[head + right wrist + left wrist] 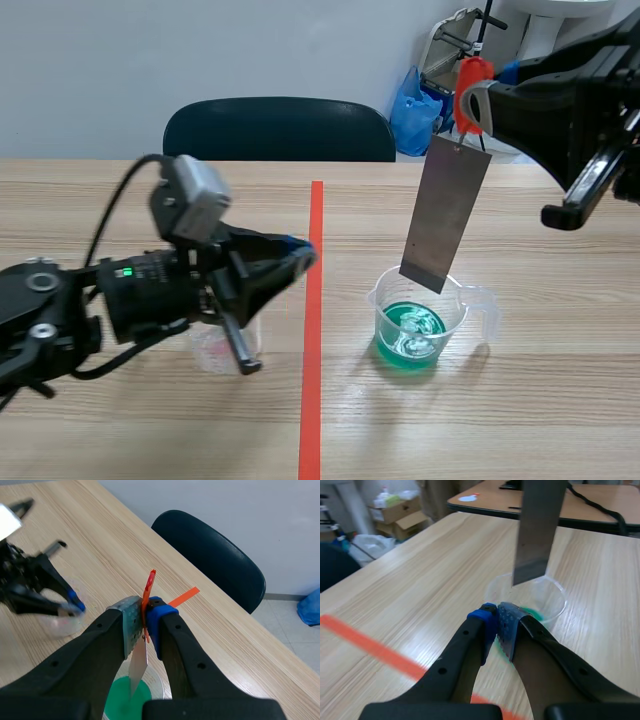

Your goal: Do the redox reaction experiment

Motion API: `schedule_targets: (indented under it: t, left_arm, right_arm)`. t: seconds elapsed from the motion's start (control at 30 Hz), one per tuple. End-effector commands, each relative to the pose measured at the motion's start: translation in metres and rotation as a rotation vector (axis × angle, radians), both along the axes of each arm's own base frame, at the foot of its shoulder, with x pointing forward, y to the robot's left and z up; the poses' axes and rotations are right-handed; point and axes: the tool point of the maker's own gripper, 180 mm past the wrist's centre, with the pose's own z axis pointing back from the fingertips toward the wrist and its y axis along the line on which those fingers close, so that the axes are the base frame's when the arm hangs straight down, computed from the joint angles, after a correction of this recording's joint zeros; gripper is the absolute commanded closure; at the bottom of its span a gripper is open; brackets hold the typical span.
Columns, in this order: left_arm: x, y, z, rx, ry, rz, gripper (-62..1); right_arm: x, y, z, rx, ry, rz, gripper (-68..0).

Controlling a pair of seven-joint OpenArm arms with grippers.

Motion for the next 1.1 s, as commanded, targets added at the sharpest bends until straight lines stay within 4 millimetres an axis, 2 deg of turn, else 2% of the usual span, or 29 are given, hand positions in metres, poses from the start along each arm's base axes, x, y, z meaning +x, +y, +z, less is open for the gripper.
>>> schedule_targets:
  t: [0.0, 0.1, 0.23, 0.47, 0.67, 0.83, 0.97, 1.07]
  left_arm:
    - [-0.001, 0.020, 0.011, -0.005, -0.025, 0.027, -2.7]
    - [-0.010, 0.059, 0.008, 0.032, -0.025, 0.078, -2.7]
    - [-0.037, 0.112, 0.003, 0.052, -0.002, 0.144, -2.7]
    - [-0.116, 0.184, -0.003, 0.045, 0.094, 0.269, -2.7]
    - [-0.192, 0.222, 0.004, 0.069, 0.140, 0.337, -2.7]
    - [-0.244, 0.246, 0.013, 0.121, 0.142, 0.391, -2.8]
    - [-0.279, 0.254, 0.024, 0.161, 0.120, 0.400, -3.0]
    - [-0.289, 0.257, 0.032, 0.171, 0.066, 0.403, -3.8]
  right_arm:
    - [-0.001, 0.002, 0.012, 0.013, -0.038, 0.010, -0.6]
    - [-0.001, 0.002, 0.012, 0.013, -0.038, 0.010, -0.6]
    - [-0.001, 0.002, 0.012, 0.013, -0.038, 0.010, -0.6]
    - [-0.001, 0.002, 0.012, 0.013, -0.038, 0.010, -0.6]
    - [-0.001, 0.002, 0.012, 0.013, -0.038, 0.010, -0.6]
    - [-0.001, 0.002, 0.012, 0.013, -0.038, 0.010, -0.6]
    - [-0.001, 0.002, 0.012, 0.013, -0.038, 0.010, -0.6]
    - [-0.001, 0.002, 0.012, 0.013, -0.038, 0.010, -0.6]
